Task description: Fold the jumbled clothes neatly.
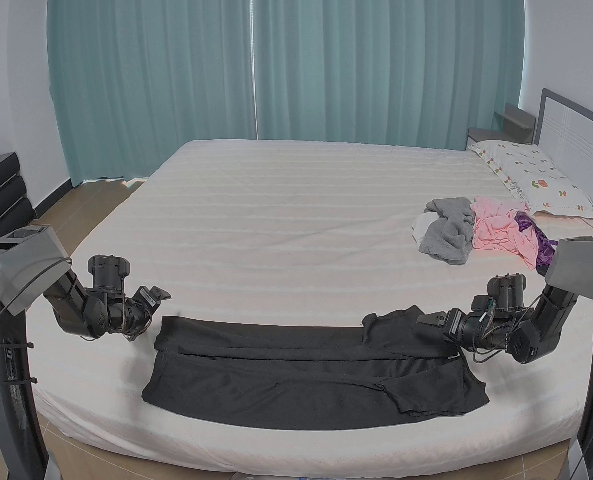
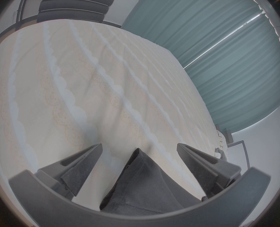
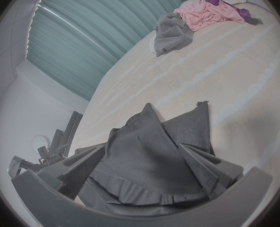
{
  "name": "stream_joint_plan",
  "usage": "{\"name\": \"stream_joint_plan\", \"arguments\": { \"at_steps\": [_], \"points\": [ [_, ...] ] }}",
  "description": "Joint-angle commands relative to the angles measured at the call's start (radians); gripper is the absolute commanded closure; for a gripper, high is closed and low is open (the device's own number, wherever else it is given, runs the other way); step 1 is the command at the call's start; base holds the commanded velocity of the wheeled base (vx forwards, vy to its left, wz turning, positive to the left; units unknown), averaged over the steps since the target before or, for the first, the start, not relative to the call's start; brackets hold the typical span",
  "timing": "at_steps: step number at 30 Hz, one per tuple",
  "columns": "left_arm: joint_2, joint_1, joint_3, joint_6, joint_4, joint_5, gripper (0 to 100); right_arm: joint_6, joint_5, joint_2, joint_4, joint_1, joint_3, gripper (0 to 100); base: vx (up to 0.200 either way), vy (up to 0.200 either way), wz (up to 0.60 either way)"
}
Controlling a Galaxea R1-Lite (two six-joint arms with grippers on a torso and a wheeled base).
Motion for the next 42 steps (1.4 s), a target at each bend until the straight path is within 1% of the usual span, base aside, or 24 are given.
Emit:
{"name": "stream_joint_plan", "arguments": {
  "at_steps": [1, 4, 8, 9, 17, 23, 24, 28, 35, 39, 42],
  "points": [
    [0.006, 0.0, 0.0, 0.0, 0.0, 0.0, 0, -0.021, -0.008, 0.046, -0.003, -0.003, -0.019, 0, 0.0, 0.0, 0.0],
    [0.006, -0.001, 0.0, 0.002, 0.0, -0.001, 0, -0.065, -0.028, 0.056, -0.003, -0.007, -0.029, 0, 0.0, 0.0, 0.0],
    [0.006, -0.001, 0.0, 0.002, -0.002, 0.0, 0, -0.073, -0.028, 0.052, -0.001, -0.003, -0.029, 0, 0.0, 0.0, 0.0],
    [0.006, -0.001, 0.0, 0.002, 0.0, 0.0, 0, -0.073, -0.028, 0.052, -0.001, -0.003, -0.027, 100, 0.0, 0.0, 0.0],
    [0.006, -0.001, 0.0, 0.003, -0.002, 0.0, 0, -0.074, -0.026, 0.005, 0.011, -0.017, 0.01, 100, 0.0, 0.0, 0.0],
    [-0.036, 0.0, 0.002, 0.002, 0.001, 0.002, 0, -0.103, -0.025, -0.044, -0.001, -0.033, 0.07, 100, 0.0, 0.0, 0.0],
    [-0.071, 0.0, 0.017, 0.0, 0.009, 0.002, 0, -0.113, -0.022, -0.06, -0.003, -0.034, 0.096, 100, 0.0, 0.0, 0.0],
    [-0.097, -0.012, 0.054, 0.006, 0.011, 0.004, 0, -0.125, -0.016, -0.084, -0.003, -0.053, 0.131, 100, 0.0, 0.0, 0.0],
    [-0.133, -0.063, 0.14, 0.028, 0.012, 0.004, 0, -0.151, -0.003, -0.11, -0.008, -0.076, 0.197, 100, 0.0, 0.0, 0.0],
    [-0.14, -0.076, 0.2, 0.063, 0.012, 0.004, 0, -0.148, 0.001, -0.127, -0.049, -0.077, 0.232, 100, 0.0, 0.0, 0.0],
    [-0.145, -0.083, 0.226, 0.063, 0.011, 0.002, 0, -0.151, 0.003, -0.118, -0.069, -0.076, 0.26, 100, 0.0, 0.0, 0.0]
  ]
}}
